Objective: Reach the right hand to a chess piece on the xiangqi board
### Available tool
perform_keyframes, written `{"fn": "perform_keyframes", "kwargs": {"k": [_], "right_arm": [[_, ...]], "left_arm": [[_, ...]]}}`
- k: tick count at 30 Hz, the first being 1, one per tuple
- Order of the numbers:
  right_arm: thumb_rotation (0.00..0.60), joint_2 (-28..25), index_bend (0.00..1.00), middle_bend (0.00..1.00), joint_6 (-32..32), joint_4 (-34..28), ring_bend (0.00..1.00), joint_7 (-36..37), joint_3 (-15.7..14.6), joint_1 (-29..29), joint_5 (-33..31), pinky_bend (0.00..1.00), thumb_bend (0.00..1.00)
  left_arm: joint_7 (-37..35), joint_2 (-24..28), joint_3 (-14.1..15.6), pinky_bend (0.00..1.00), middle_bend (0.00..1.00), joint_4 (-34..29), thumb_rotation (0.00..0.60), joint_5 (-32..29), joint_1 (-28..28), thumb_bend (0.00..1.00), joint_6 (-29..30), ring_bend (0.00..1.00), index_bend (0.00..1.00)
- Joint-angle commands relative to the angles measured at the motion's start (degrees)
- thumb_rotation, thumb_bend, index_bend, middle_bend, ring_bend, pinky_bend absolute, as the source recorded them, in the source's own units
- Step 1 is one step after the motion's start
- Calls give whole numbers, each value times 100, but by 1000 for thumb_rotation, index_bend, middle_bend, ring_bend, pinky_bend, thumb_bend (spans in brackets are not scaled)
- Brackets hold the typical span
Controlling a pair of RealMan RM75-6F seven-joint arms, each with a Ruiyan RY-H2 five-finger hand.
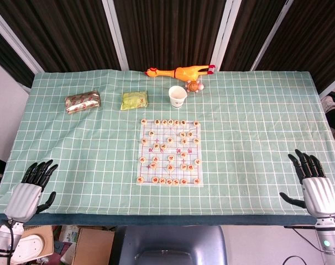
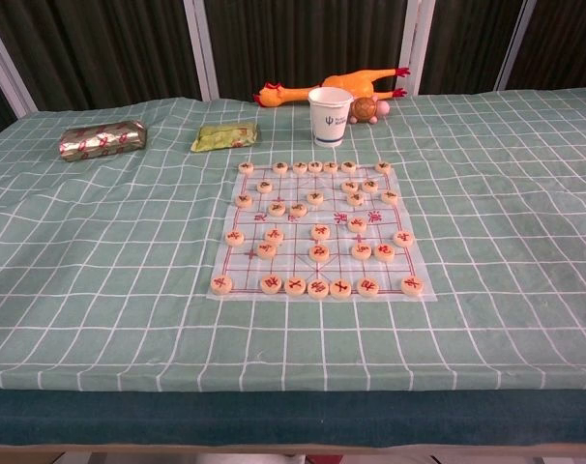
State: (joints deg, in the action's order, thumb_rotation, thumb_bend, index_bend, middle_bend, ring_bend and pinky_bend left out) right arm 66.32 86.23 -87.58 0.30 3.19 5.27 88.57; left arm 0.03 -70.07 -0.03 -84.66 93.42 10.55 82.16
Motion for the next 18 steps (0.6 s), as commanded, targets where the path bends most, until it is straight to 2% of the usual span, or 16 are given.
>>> {"fn": "perform_keyframes", "kwargs": {"k": [1, 7, 10, 16, 18], "right_arm": [[600, -13, 0, 0, 42, 38, 0, 2, -18, -16, 55, 0, 157], [600, -44, 0, 0, 71, 106, 0, 178, -136, -15, 295, 0, 157], [600, 155, 0, 0, 126, 364, 0, 375, -98, 153, 594, 0, 157], [600, 470, 28, 0, -531, 442, 0, 626, -5, 908, 1015, 0, 157], [600, 674, 99, 0, -1067, 327, 0, 699, 54, 1446, 1248, 0, 157]], "left_arm": [[129, -62, -32, 26, 0, -12, 600, -70, 51, 429, -75, 0, 0], [232, -98, 66, 27, 0, -140, 600, 112, 97, 429, -76, 0, 0], [181, -72, 97, 27, 0, -145, 600, 196, 80, 428, 20, 0, 0], [195, -17, 76, 24, 0, -99, 600, 33, 10, 430, 60, 0, 0], [286, -22, -7, 23, 0, -96, 600, -169, -33, 430, 72, 0, 0]]}}
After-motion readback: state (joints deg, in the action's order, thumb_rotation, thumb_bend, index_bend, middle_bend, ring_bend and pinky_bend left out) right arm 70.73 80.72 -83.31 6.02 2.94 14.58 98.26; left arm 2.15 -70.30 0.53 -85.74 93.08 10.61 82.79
